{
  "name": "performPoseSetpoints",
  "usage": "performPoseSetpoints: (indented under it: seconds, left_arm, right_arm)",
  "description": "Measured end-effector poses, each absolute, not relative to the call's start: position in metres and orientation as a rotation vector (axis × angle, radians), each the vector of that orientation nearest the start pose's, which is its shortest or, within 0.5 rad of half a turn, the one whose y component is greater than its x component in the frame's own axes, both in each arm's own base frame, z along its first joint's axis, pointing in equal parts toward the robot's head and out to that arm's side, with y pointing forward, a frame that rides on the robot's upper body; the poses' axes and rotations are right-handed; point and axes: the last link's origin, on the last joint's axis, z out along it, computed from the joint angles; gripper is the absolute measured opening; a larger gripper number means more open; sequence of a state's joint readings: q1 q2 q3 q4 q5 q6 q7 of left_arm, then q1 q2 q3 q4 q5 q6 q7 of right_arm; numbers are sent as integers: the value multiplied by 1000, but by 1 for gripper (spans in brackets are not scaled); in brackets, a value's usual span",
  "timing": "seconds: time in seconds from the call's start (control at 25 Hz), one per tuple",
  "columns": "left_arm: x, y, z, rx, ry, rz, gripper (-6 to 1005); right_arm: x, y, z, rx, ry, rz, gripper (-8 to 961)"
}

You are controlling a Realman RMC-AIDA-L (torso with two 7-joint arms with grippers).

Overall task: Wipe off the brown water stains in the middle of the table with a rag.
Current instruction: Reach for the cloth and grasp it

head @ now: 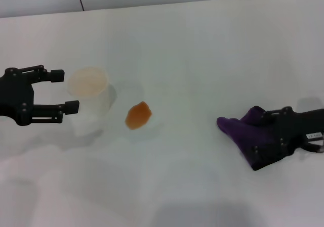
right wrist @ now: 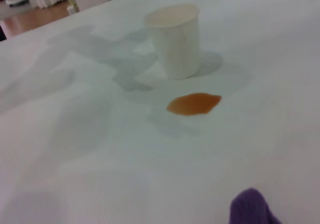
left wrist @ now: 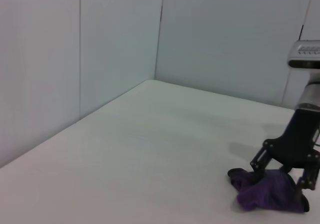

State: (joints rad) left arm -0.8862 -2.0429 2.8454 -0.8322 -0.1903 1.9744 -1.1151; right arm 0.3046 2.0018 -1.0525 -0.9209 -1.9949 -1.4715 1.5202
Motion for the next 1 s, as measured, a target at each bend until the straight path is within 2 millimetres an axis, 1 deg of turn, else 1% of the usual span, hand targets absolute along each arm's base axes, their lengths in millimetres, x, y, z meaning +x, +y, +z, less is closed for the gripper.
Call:
performPoseSetpoints:
  seconds: [0.12, 0.24, 0.44, 0.68, 1.0]
  left_arm:
    - [-253, 336, 61, -2840, -414, -563, 876]
    - [-252, 335, 60, -2842, -417, -566, 876]
    - [-253, 334, 59, -2843, -424, -568, 876]
    - [-253, 334, 58, -2837, -434, -581, 875]
    - [-252, 334, 58, -2837, -436, -584, 875]
  right_arm:
    - [299, 301, 20, -2815, 582, 231, 828]
    - [293, 303, 19, -2829, 545, 211, 796]
    - [290, 309, 18, -2855, 535, 89, 733]
    - [287, 313, 20, -2866, 523, -20, 727]
    - [280, 319, 23, -2863, 481, -53, 718]
